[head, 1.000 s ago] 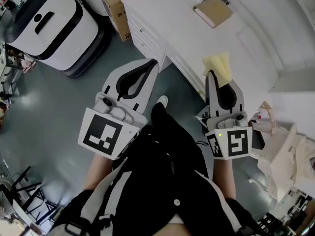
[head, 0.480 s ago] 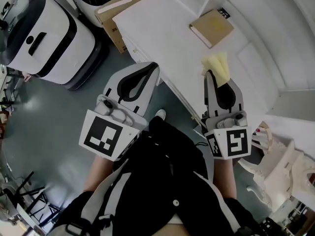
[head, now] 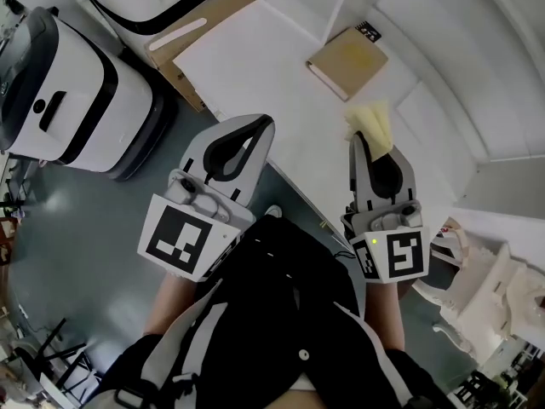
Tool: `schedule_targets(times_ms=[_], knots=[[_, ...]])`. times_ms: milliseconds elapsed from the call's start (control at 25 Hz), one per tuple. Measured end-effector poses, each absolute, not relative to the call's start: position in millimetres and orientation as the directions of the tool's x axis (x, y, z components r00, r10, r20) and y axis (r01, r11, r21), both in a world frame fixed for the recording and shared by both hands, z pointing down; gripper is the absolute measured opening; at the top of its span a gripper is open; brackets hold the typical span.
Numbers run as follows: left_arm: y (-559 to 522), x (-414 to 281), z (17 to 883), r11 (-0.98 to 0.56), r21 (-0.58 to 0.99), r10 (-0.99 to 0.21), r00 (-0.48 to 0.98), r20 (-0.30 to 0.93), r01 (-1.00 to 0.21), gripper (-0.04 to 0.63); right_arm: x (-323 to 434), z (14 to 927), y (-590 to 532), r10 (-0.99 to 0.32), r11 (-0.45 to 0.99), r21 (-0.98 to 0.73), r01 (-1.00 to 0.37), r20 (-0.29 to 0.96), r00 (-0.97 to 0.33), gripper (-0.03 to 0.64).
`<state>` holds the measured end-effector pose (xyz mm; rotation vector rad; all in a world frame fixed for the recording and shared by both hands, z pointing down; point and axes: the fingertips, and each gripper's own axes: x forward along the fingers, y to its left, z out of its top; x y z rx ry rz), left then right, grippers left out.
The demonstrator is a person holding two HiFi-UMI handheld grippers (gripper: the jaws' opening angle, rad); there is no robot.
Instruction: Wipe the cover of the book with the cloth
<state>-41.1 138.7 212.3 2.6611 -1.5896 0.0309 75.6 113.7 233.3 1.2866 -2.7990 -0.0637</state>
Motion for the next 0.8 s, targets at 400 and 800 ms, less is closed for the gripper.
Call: schedule_targets(times_ms=[400, 800], knots=[[113.3, -11.1, 214.9, -0.544, 0.018, -0.835, 0.543, 0.084, -0.839, -0.002, 114.1, 239.4, 106.7, -0.822, 0.569, 0.063, -0.820, 0.048, -0.567, 0.035], [70.7, -1.4, 218.9, -0.604, 0.012, -0.793, 0.602, 0.097, -0.797, -0.002, 128.4, 245.2, 78.7, -0.874, 0.485, 0.035, -0.874, 0.060, -0.483, 0.035]])
